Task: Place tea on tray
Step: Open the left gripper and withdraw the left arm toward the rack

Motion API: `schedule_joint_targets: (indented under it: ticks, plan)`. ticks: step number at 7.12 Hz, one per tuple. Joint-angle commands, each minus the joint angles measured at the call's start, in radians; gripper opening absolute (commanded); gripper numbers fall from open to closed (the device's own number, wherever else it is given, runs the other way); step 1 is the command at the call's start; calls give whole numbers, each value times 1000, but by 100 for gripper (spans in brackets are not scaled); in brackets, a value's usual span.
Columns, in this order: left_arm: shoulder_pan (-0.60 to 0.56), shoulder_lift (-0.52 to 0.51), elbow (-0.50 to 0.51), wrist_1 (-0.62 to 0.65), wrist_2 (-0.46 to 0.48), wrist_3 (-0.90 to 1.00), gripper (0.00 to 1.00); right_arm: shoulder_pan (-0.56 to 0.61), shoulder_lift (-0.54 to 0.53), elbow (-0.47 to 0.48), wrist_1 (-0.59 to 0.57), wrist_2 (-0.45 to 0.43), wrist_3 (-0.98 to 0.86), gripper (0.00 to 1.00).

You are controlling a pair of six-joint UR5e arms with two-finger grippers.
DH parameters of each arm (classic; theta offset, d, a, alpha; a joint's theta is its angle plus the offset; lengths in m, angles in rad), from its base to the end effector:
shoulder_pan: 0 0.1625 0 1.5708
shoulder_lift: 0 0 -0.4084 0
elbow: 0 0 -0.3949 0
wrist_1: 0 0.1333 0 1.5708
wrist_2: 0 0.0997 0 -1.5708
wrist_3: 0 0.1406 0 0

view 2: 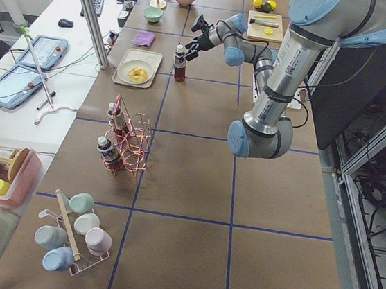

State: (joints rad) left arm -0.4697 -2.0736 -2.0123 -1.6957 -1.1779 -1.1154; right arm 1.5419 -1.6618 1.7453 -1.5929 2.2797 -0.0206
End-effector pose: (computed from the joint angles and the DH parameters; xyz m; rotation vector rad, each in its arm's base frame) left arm 0.4415 -0.4340 0.1755 0.7882 0.7860 -0.2227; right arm 0.0284 -0.4635 0.6367 0.0559 -0.7090 -0.0692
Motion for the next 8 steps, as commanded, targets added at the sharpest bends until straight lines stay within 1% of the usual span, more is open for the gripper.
schedule_joint_targets:
  ticks: [1,2,3,4,5,6,7,8]
  plan:
    - [-166,81,-37,193,-423,12,100,-19,8,23,11,21,1,100]
    - [-290,127,-61,276,-657,117,100,-31,13,23,42,23,8,100]
    - [-379,203,-89,344,-775,269,100,-51,25,25,68,26,34,100]
    - [-468,243,-91,394,-846,430,100,-99,58,28,82,27,85,99]
    - [-610,288,-79,433,-917,653,100,-138,100,37,85,32,164,99]
    - [-721,346,-42,444,-1009,851,100,-178,156,48,77,53,256,99]
    - [-827,387,24,433,-1063,965,100,-227,213,59,70,110,352,100]
    - [-919,433,83,429,-1077,1126,100,-276,291,62,68,128,470,100]
